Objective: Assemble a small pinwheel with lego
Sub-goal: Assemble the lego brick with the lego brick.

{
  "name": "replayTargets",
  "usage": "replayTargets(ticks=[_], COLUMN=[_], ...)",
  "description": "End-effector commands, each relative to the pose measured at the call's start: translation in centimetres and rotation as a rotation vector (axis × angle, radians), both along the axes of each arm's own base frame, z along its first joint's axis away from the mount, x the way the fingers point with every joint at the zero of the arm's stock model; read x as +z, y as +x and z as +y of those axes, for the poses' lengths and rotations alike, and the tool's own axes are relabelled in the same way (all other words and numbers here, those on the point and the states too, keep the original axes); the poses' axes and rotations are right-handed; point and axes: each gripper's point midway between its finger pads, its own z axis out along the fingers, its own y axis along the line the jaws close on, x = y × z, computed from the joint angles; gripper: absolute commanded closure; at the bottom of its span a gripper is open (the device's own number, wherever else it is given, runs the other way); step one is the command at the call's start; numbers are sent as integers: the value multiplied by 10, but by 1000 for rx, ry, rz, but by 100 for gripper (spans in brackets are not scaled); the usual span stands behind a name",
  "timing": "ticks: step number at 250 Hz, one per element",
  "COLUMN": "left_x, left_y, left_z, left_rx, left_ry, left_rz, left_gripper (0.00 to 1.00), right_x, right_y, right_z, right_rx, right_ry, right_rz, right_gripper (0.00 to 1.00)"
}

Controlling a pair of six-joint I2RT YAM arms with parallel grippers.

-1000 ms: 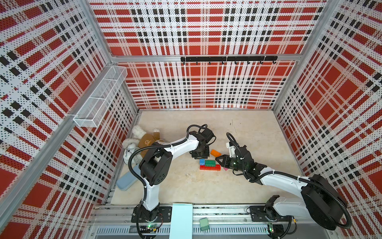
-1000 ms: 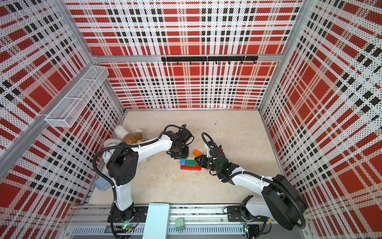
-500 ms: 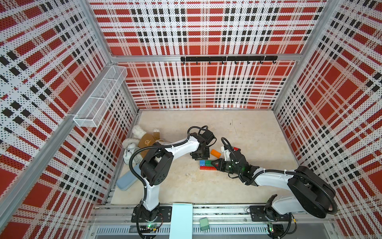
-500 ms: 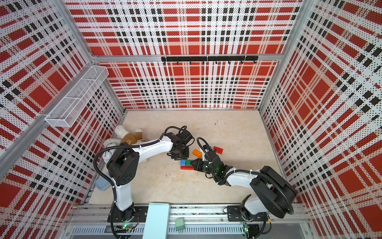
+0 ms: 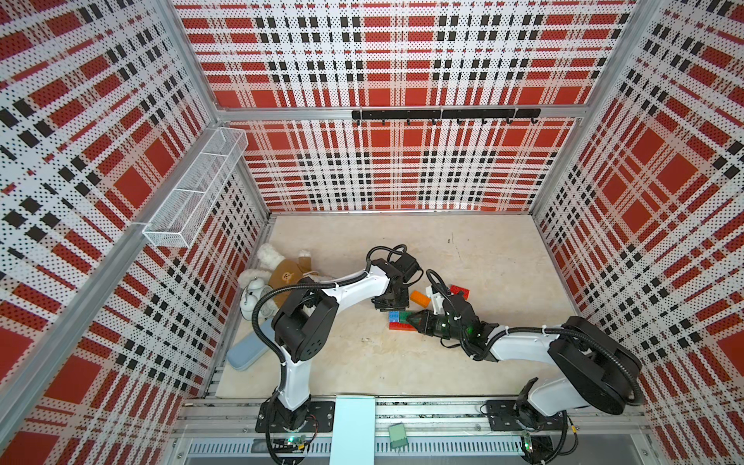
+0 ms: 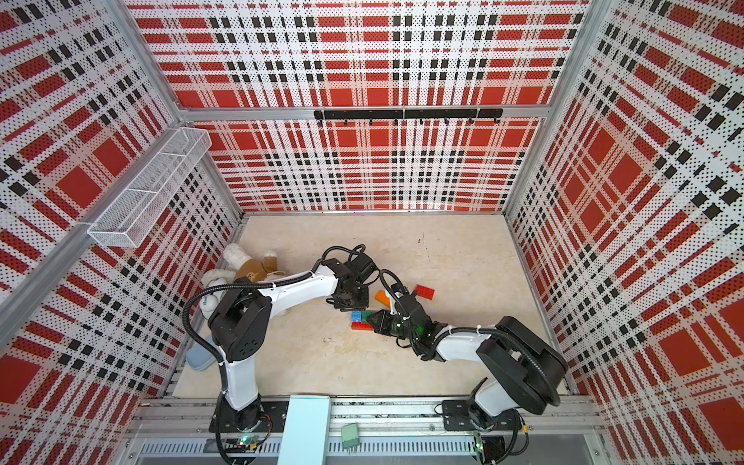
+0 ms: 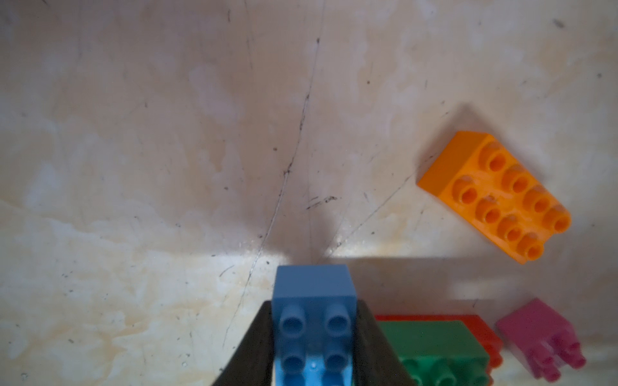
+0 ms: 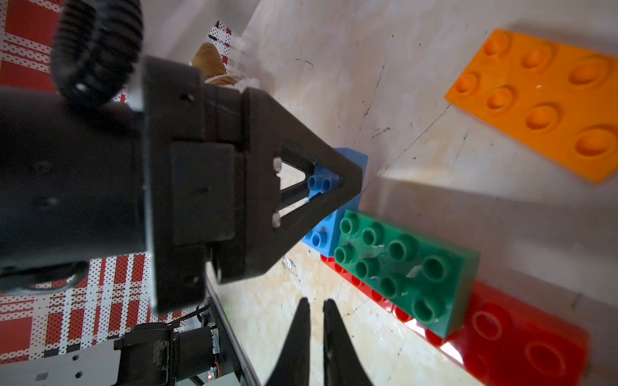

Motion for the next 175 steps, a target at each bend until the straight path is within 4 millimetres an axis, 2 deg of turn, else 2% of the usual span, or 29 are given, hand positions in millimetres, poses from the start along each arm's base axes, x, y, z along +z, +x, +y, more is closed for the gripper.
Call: replayTargets(ticks=[1, 37, 175], left_x=[1, -3, -5], left_y=[1, -2, -6], left_z=[2, 1, -2], left_rx=[5, 3, -2], left_ry=[22, 23, 31], left_rz=[-27, -27, -33], left_gripper=[66, 66, 66], right_x=[19, 21, 4], right_y=[7, 7, 15], right_z=[17, 24, 41], right_rx=[8, 20, 21], right_ry=[80, 109, 94], right_rz=[-44, -58, -48], right_gripper=[90, 90, 91])
